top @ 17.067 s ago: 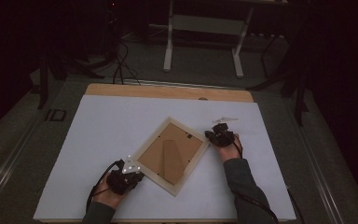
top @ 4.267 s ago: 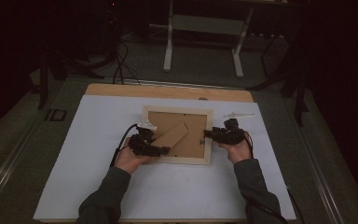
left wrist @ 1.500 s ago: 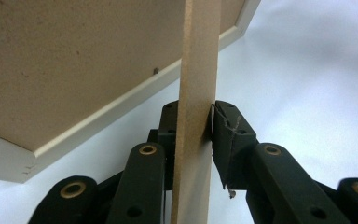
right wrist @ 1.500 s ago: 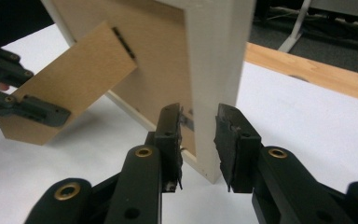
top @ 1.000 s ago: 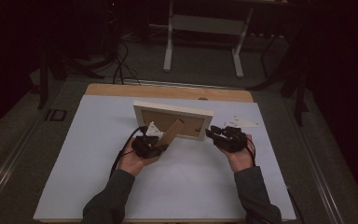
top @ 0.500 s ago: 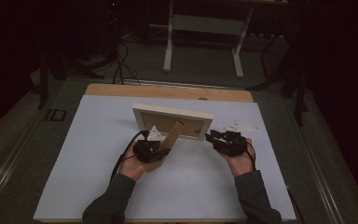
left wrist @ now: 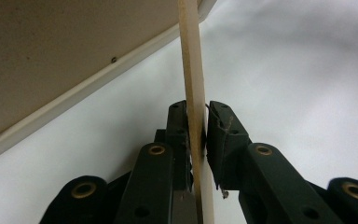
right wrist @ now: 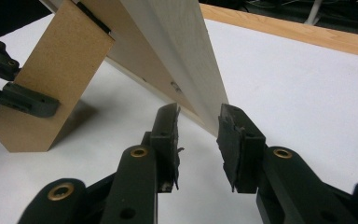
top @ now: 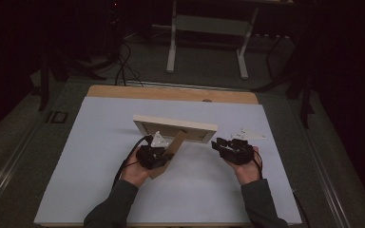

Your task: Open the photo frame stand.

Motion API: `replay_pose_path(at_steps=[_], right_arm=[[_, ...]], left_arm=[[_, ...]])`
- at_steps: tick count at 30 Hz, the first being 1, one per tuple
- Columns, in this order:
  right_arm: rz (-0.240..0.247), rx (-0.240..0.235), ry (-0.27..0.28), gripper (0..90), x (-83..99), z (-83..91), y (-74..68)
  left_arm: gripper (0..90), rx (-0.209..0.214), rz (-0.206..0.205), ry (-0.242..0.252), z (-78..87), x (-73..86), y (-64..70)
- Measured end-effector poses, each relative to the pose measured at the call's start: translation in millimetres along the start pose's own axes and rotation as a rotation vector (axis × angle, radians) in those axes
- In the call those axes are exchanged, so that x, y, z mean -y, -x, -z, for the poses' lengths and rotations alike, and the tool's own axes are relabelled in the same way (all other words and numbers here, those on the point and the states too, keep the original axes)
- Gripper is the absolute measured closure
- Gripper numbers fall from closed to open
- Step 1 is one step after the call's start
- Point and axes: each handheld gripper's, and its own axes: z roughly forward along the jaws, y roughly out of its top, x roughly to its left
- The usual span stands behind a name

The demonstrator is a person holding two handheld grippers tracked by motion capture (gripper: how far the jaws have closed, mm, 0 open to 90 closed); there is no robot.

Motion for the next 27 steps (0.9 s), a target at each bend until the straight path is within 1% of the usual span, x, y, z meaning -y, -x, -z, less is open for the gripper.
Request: replay_pose_path(at_steps=[6, 7, 9, 13, 19, 23, 25, 27], right_arm=[[0.002, 0.002, 0.0, 67.6, 2.1, -0.5, 0.8], [-0.004, 0.001, -0.004, 67.5, 3.6, -0.8, 1.7], [-0.009, 0.0, -0.007, 67.5, 5.4, -1.1, 2.3], [-0.01, 0.0, -0.008, 67.3, 7.5, -1.8, 3.6], [-0.014, -0.003, -0.009, 67.1, 8.3, -1.7, 3.8], [-0.016, -0.003, -0.009, 66.9, 9.5, -2.3, 4.5], [-0.017, 0.0, -0.013, 66.9, 10.4, -3.0, 4.9], [-0.019, -0.001, -0.012, 66.8, 11.0, -3.4, 5.2]], left_arm=[[77.4, -0.002, 0.004, -0.004, 0.1, 3.0, 0.7], [74.9, -0.001, 0.007, -0.003, 0.1, 3.5, 1.2], [72.8, 0.0, 0.007, 0.0, 0.5, 4.5, 1.7], [66.6, 0.007, 0.012, 0.01, 2.9, 5.4, 2.4], [62.0, 0.011, 0.011, 0.034, 10.7, 5.9, 2.2], [59.2, 0.013, 0.027, 0.044, 17.2, 7.4, -0.1], [58.8, 0.016, 0.042, 0.051, 20.8, 8.5, -1.8], [57.8, 0.019, 0.045, 0.056, 25.3, 9.6, -3.9]])
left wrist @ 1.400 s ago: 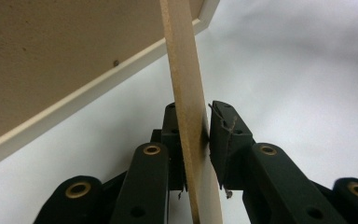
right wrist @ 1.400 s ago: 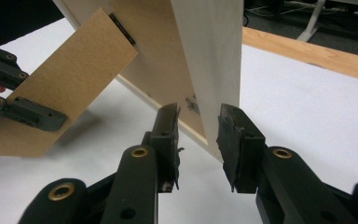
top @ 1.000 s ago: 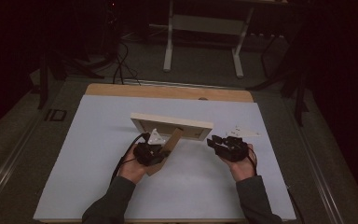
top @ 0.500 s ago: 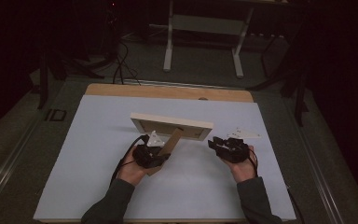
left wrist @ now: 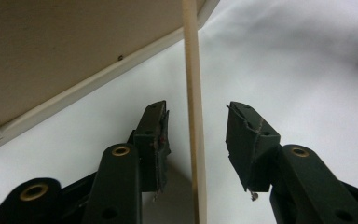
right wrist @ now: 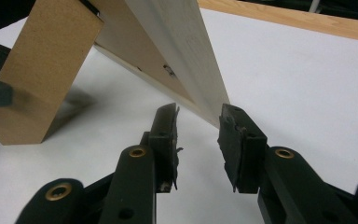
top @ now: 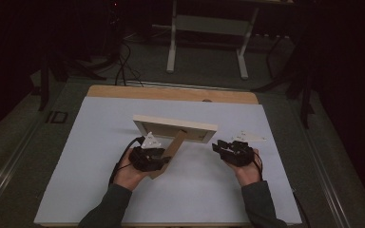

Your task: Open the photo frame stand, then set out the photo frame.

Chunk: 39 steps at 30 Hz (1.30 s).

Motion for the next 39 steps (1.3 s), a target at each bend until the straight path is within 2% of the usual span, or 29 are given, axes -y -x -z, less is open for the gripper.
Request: replay_pose_path(at_steps=[6, 9, 18, 23, 30, 39], right_arm=[[-0.004, 0.0, 0.005, 66.5, 0.3, 1.7, 1.4], [-0.008, 0.001, 0.007, 66.4, 0.5, 1.9, 1.7], [-0.013, -0.002, 0.004, 66.4, 2.2, 0.4, 2.5], [-0.015, 0.007, 0.01, 65.7, 1.7, 2.9, 3.5], [-0.017, 0.013, 0.026, 65.7, -0.1, 7.2, 4.3], [-0.041, 0.018, 0.058, 67.1, -4.0, 12.7, 7.6]], left_arm=[[56.5, 0.013, 0.033, 0.045, 15.8, 0.2, -7.2], [56.0, -0.003, 0.033, 0.054, 19.9, 0.3, -9.2], [57.6, -0.065, 0.105, 0.087, 31.5, 4.1, -24.8], [58.6, -0.103, 0.123, 0.098, 36.0, 4.6, -27.8], [60.3, -0.129, 0.132, 0.122, 43.1, 3.4, -30.4], [62.3, -0.14, 0.179, 0.152, 48.4, 4.1, -37.5]])
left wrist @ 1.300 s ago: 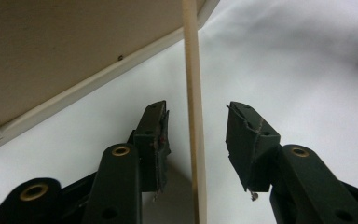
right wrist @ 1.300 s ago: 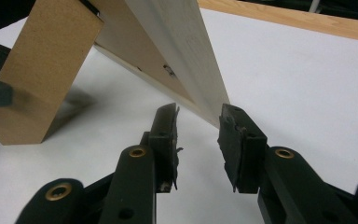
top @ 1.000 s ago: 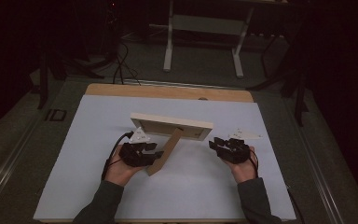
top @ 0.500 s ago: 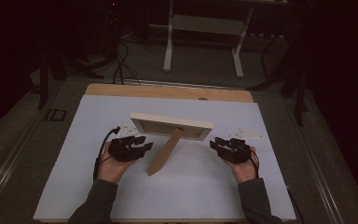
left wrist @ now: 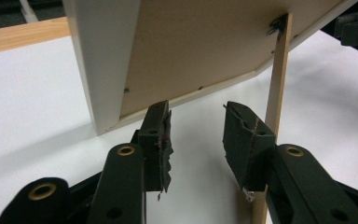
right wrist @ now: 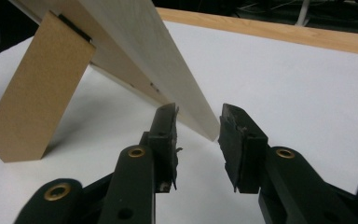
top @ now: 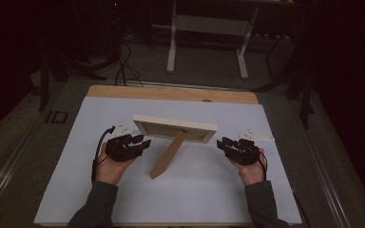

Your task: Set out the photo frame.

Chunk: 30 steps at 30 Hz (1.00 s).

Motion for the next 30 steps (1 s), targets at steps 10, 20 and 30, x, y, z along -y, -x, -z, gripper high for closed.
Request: replay_pose_path(at_steps=[10, 20, 30], right_arm=[[0.004, 0.04, 0.037, 84.5, -16.0, 2.6, -6.4], [-0.004, 0.008, 0.062, 90.0, -30.1, -0.4, -5.0], [-0.035, -0.016, 0.081, 90.0, -43.2, -6.2, -4.8]], left_arm=[[68.0, -0.017, 0.03, 0.042, 1.9, -9.0, -1.0], [89.7, -0.012, 0.048, 0.047, -4.1, -18.1, 0.9], [90.0, -0.036, 0.04, 0.031, -15.0, -22.2, 3.2]])
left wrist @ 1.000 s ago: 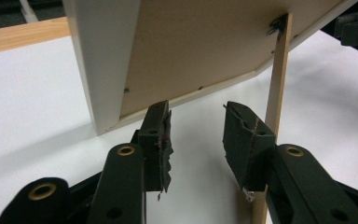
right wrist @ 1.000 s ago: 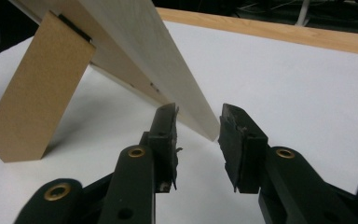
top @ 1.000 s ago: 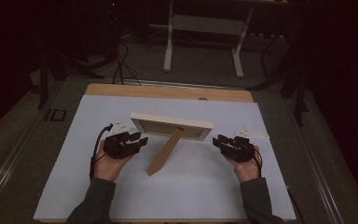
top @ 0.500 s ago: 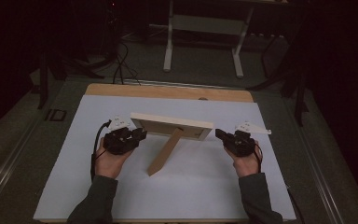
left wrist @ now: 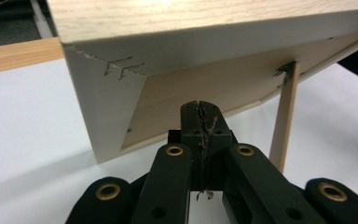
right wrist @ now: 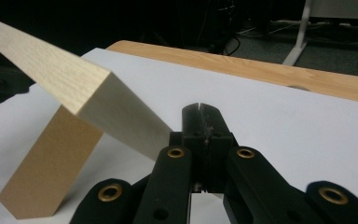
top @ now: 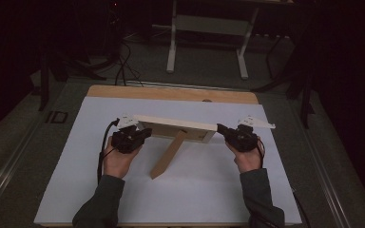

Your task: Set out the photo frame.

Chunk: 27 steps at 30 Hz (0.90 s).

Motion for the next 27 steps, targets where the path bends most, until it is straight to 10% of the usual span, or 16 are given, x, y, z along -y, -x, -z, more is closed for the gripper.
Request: replay_pose_path(at_steps=[27], right_arm=[[0.004, -0.021, 0.001, 90.0, -7.7, -8.7, -0.7]], left_arm=[[89.9, 0.002, -0.004, 0.009, -9.8, -7.4, 4.6]])
